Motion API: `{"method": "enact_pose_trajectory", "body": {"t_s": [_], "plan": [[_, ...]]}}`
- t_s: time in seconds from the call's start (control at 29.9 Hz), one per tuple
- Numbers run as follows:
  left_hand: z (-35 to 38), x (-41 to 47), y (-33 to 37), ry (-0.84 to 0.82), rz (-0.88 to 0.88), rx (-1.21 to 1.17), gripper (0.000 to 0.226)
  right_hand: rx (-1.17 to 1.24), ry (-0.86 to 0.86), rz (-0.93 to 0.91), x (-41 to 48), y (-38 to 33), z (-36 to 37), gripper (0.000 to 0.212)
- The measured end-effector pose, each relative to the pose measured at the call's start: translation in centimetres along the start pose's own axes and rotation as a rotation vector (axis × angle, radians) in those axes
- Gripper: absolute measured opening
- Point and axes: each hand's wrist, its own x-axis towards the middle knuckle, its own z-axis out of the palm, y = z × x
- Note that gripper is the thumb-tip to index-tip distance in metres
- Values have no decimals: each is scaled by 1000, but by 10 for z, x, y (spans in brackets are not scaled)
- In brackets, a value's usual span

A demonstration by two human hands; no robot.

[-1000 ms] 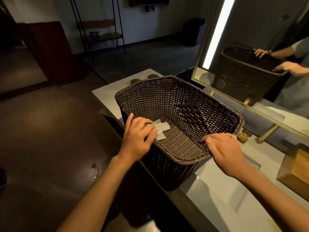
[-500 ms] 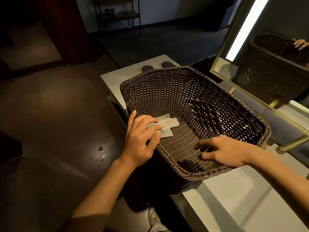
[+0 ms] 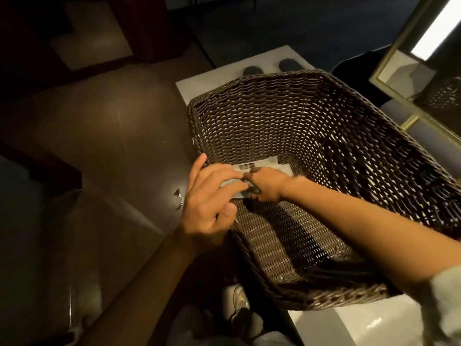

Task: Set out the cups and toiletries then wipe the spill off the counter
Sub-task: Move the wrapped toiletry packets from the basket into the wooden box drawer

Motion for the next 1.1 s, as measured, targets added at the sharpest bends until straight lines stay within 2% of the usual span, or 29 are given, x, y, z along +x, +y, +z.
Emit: {"method": "enact_pose_trajectory", "body": {"t_s": [0.17,0.3,0.43,0.57,0.7,0.8,0.9,1.0,1.1], "plan": [[2,-4,-4,-31,-8,28,67,-42,-145,12,35,0,23,43],[5,-2,-3,-33,-42,5,67,-52,-132,18,48,2,34,30],[1,1,-1,-57,-46,-19,65,-44,-73,29,49,2,45,32],[0,5,-2,-69,-37,-3,69,1,-124,69,47,9,53,9],[0,8,-6,-57,-26,-7,71,8,-89,34,44,15,58,21],[-1,10,-8,-40,-36,8,73,3,-176,53,44,14,55,15],[-2,11,-6,-39,-44,11,74,32,-276,53,44,15,47,29],[-2,10,-5,-31,-49,11,73,98,-326,63,42,24,37,22],[0,10,-4,-12,-69,0,75,136,-342,69,37,35,17,25]]}}
